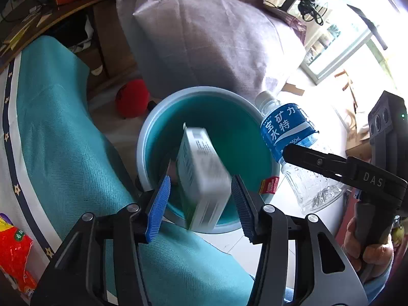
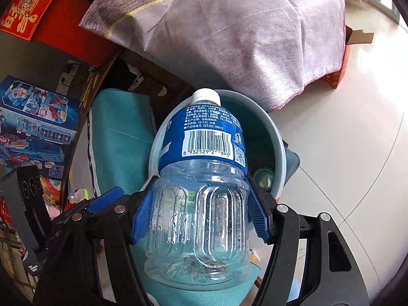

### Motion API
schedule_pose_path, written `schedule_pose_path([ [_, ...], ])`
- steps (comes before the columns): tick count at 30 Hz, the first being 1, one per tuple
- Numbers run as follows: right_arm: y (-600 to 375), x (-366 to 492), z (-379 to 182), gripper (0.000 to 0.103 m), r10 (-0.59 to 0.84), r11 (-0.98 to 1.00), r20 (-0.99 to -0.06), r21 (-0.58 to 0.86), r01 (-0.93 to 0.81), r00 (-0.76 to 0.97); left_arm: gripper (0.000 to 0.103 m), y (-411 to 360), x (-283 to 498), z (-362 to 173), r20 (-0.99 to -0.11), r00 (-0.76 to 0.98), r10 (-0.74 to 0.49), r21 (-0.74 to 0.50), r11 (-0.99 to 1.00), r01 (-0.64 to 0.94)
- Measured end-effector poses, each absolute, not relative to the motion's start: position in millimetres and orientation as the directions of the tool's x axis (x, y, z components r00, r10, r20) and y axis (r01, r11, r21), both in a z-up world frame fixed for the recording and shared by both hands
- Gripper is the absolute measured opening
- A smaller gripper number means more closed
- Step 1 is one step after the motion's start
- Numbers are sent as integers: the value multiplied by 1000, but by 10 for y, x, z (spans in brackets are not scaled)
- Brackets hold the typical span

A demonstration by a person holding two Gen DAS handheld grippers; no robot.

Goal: Collect trash
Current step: 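Open left tool to drop the box while right tool drops the bottle into bin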

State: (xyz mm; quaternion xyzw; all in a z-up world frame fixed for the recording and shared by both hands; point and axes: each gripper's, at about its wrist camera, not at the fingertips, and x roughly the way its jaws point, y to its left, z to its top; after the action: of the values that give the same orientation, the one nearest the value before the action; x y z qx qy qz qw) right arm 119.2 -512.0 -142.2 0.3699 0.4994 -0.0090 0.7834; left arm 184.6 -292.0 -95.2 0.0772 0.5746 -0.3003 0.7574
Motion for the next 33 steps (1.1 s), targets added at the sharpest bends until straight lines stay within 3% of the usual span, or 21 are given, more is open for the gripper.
schedule_pose_path([
  [7, -5101, 1254, -1501, 63, 365, 733, -800, 562, 383, 477, 57, -2852, 1866, -1014, -920, 149, -361, -240, 823, 515],
  [18, -5037, 1342, -1533, 63, 371, 744, -808, 554, 374, 457, 79, -2722, 1806, -936, -916, 178, -361, -233, 836, 497],
  [27, -4924, 1551, -1547, 63, 367, 770, -825, 529, 357, 430, 87, -2582, 1782, -848, -906, 209, -368, -235, 848, 476],
  [33, -4909, 1591, -1563, 73, 354, 774, -833, 516, 367, 424, 89, -2522, 1775, -871, -909, 204, -365, -239, 853, 464],
])
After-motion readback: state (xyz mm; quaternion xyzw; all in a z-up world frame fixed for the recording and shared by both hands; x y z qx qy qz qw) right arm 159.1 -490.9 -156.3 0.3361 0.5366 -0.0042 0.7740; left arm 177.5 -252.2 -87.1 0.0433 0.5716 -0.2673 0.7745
